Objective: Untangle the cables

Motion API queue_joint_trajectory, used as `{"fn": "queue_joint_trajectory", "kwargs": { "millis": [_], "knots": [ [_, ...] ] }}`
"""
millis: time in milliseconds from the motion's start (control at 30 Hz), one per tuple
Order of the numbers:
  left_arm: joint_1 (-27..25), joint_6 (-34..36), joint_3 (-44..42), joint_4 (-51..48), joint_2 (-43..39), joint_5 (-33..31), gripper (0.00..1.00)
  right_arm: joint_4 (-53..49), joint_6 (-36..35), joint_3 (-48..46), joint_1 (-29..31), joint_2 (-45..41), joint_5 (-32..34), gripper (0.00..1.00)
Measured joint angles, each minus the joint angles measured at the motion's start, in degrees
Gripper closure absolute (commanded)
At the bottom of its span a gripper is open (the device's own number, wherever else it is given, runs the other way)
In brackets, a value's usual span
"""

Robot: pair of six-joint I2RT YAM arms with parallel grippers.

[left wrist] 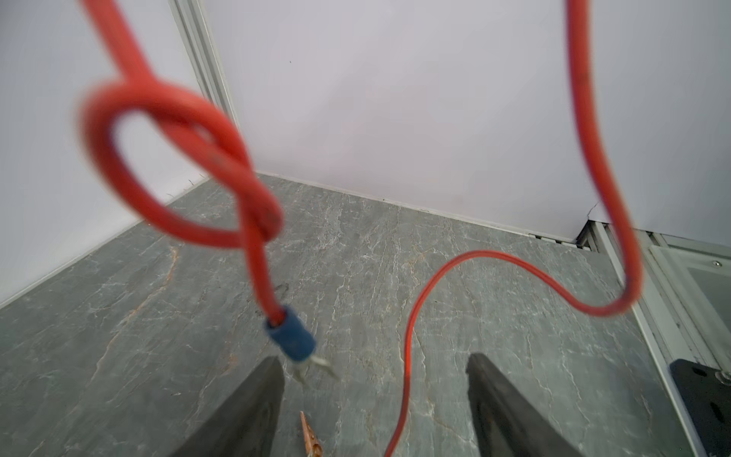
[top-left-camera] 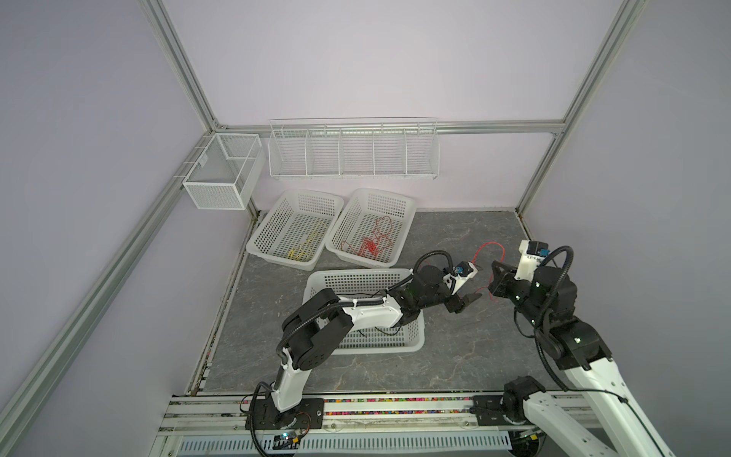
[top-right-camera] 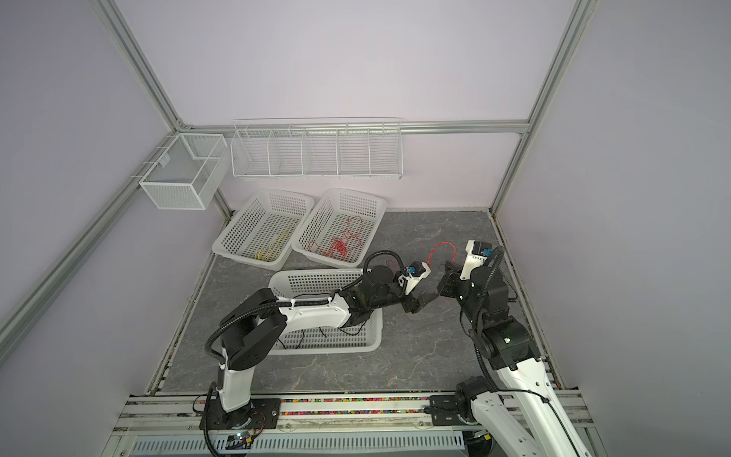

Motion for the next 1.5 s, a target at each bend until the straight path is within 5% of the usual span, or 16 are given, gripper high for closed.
{"fn": "queue_joint_trajectory", "kwargs": {
  "millis": [400,733,1033,1500],
  "knots": [
    [-1.51,0.02,5.01,-2.16,4.48,1.7,0.43,0.02,0.09,0.0,0.0,0.07,0.0,0.94],
    [-3.21,0.92,7.21,-4.57,5.79,3.26,1.0,0.07,0.07,-0.11,-0.04,0.07,0.63,0.94],
    [-3.21,1.09,5.95,-4.87,4.79,2.16,1.0,0.28,0.02,-1.73,-0.07,0.17,3.13,0.93],
    [-3.15,3.98,3.34,-8.46,-8.7,-3.45,1.0,0.17,0.13,-7.87,-0.15,0.04,8.5,0.83]
  ]
}}
